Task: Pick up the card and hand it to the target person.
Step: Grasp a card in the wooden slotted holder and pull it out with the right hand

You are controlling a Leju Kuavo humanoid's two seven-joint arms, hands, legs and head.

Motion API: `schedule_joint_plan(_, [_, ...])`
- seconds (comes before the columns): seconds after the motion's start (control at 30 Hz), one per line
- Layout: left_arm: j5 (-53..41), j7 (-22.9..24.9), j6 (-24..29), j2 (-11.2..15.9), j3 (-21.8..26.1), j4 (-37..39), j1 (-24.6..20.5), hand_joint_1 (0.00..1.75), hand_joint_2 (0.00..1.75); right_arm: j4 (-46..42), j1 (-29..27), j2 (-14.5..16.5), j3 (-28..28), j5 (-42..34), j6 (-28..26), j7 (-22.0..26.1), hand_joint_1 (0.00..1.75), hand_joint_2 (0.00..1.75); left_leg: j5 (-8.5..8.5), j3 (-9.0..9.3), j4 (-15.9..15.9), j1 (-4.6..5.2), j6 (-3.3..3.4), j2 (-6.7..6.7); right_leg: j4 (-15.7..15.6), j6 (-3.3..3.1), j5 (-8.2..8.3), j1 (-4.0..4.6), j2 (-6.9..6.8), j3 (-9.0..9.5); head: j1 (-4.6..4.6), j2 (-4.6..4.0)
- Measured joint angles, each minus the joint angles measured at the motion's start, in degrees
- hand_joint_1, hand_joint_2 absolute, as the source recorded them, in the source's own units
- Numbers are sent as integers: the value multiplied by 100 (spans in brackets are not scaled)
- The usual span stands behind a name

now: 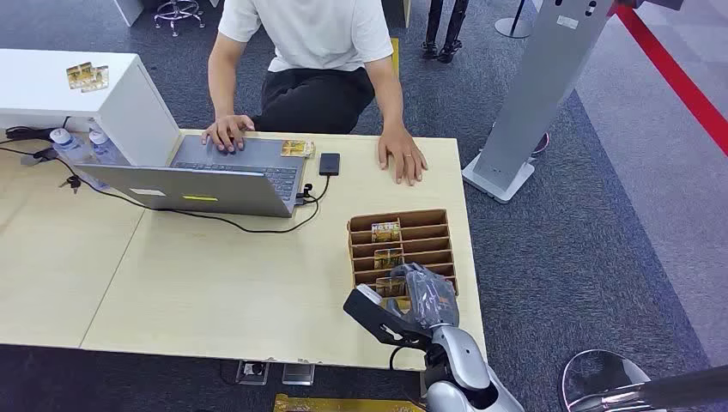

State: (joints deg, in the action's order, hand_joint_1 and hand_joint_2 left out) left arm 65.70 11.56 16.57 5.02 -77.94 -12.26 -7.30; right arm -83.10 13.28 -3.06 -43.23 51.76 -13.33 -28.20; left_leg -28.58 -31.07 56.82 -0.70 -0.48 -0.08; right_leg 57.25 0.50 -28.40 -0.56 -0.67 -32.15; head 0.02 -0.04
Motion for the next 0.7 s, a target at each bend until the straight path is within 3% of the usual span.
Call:
schedule_joint_plan(0.13, [-2,0,-3,-3,0,0,0,0,175,0,1,1,0,-2,4,1,95,175,0,1,0,0,0,0,0,0,0,0,0,0,-1,0])
schedule_joint_plan(0.3, [-2,1,-29,-3,0,0,0,0,175,10,-4,2,0,-22,57,2,122,175,0,1,0,0,0,0,0,0,0,0,0,1,-2,0])
schedule_joint_plan(0.7, [-5,0,-40,-5,0,0,0,0,175,13,0,2,0,-90,133,7,123,175,0,1,0,0,0,0,0,0,0,0,0,1,-1,0])
